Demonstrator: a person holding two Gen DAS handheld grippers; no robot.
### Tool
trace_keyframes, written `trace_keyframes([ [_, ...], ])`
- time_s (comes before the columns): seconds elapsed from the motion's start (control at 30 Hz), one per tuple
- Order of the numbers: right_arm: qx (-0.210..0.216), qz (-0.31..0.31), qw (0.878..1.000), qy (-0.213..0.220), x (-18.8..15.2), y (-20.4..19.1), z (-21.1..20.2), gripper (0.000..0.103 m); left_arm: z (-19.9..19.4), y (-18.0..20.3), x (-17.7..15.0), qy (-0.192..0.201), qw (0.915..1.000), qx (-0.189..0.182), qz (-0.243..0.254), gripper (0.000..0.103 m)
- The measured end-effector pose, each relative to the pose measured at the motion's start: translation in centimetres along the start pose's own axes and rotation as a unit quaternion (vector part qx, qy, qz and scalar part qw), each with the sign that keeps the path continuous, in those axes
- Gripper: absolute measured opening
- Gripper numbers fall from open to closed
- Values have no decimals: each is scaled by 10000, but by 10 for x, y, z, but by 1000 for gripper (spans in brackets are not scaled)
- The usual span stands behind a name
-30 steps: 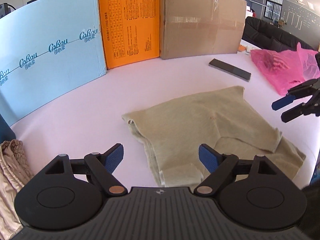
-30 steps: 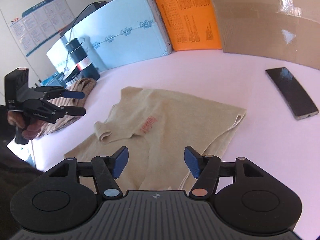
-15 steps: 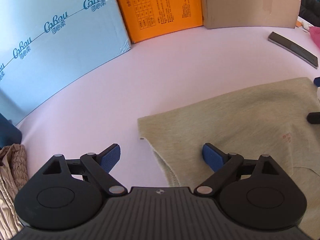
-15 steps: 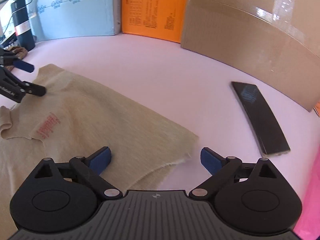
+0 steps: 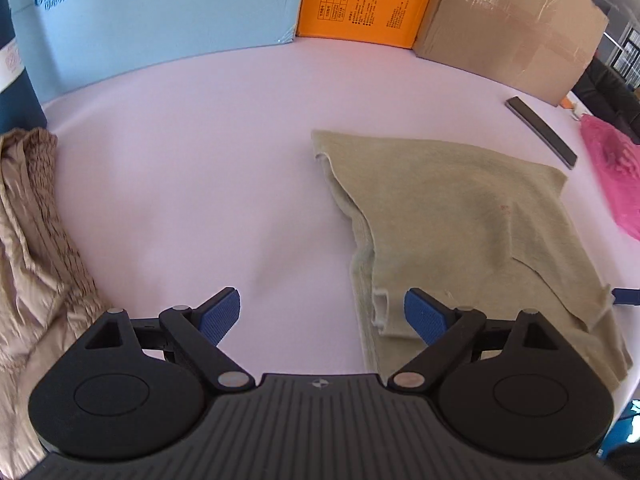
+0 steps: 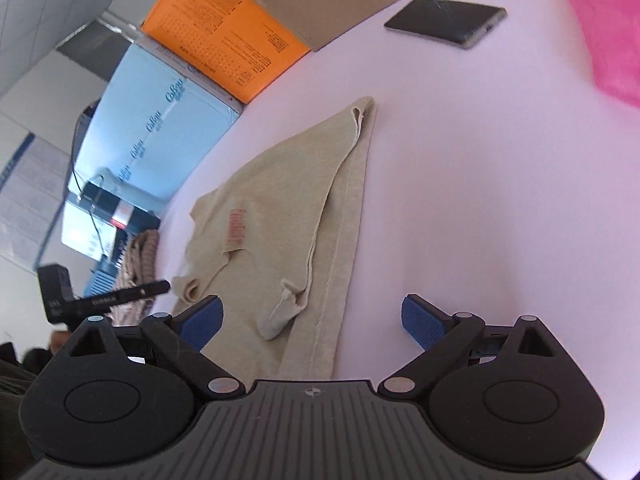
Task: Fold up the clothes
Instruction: 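Grasp the side edge with both grippers and fold it lengthwise over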
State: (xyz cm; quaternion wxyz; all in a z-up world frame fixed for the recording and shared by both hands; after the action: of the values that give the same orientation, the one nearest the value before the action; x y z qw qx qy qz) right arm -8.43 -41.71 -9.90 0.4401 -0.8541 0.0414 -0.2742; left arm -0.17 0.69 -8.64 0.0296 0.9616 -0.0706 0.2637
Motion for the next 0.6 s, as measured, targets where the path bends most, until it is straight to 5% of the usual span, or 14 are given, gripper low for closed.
trace_keyframes([
  [0.3,1114,1164,9869,93,-39,-6,-19,96,-34,30,-63,-648,9926,-967,355,91],
  [0.37,1286,1320,9827,187,-35,-6,-19,79,-36,47,-68,-669,9911,-866,752,89],
  [0.4,1357,1379,9808,249,-30,-5,-18,63,-38,54,-71,-578,9906,-710,1013,81],
  [0.43,1428,1437,9788,311,-25,-5,-16,14,-39,60,-72,-453,9896,-576,1236,52],
  [0.47,1499,1494,9766,372,-20,-4,-15,7,-40,61,-71,-416,9895,-548,1271,23],
  [0.5,1570,1552,9744,434,-16,-3,-14,7,-40,61,-70,-430,9900,-573,1215,11],
  [0.6,1781,1724,9668,619,-1,-1,-11,7,-41,57,-63,-401,9918,-603,1054,4],
])
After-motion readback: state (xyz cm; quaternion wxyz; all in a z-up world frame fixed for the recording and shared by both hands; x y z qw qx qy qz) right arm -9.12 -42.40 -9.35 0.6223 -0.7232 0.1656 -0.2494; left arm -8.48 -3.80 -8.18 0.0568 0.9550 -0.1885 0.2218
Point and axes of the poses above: each gripper's, at about its wrist camera, not at the fingertips, and z roughly the way its jaws point, y to its right, x to its top, the point moved 7 cm from there along z, roughly the way its jaws point, and after that the axes turned 14 degrees about x, right-handed, at the moved point
